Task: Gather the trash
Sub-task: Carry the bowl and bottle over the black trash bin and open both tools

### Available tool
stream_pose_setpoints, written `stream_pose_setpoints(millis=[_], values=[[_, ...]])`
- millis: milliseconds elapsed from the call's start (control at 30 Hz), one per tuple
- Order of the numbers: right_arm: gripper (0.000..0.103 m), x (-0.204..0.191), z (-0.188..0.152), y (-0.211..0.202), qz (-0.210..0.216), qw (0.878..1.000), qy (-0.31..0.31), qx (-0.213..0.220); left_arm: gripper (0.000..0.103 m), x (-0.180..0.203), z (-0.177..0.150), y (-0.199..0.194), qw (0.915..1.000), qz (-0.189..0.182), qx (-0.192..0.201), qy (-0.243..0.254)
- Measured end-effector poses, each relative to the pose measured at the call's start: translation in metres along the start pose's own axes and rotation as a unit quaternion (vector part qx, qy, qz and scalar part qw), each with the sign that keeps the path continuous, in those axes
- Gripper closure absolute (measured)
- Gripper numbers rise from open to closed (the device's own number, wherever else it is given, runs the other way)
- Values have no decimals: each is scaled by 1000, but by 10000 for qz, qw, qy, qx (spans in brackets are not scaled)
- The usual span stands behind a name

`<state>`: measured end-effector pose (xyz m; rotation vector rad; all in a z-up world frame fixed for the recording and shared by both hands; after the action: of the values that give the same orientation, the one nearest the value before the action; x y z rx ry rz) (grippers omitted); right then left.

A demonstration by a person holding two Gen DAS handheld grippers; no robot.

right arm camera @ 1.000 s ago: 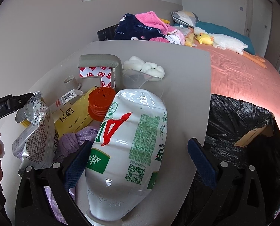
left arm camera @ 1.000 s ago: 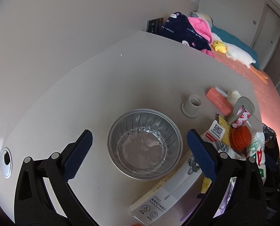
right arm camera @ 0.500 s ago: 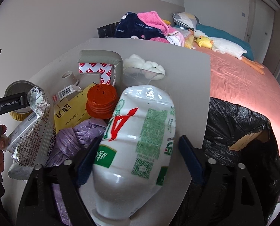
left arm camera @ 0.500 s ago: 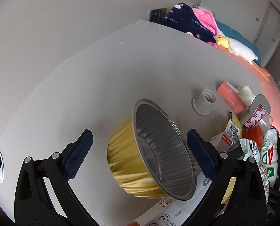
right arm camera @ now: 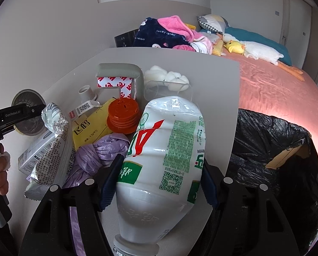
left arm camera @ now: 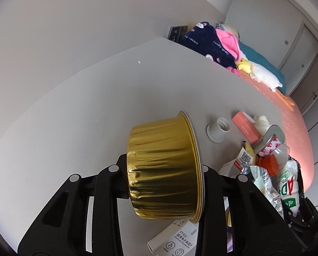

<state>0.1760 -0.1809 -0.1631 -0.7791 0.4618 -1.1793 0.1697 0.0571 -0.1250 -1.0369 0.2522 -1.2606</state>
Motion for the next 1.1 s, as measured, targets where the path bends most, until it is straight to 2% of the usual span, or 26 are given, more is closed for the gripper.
stream_pose_setpoints(millis=[200, 433, 800, 1100], values=[[35, 7, 2, -14, -27, 9999, 32, 115, 71, 7, 3, -21, 9999, -97, 108, -31], [35, 18, 0, -35, -62, 9996, 117, 251, 71, 32, 0, -41, 9995, -248, 147, 84], [35, 55, -7, -72, -238, 9980, 304, 495, 71, 100, -30, -58, 9966, -696, 38, 444], [35, 95, -20, -93, -451, 9957, 556, 587, 71, 163, -65, -57, 9900, -1110, -198, 847]])
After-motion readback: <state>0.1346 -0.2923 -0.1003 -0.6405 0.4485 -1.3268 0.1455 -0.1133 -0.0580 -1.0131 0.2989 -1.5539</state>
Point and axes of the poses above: each gripper's, at about its wrist camera, not at the fingertips, and y roughly the way its jaws point, x to its right, z to its top, the point moved 10 cm from there along y, roughly the way its jaws point, and after that the axes turned 14 degrees about -y, right-handed, at the moved point
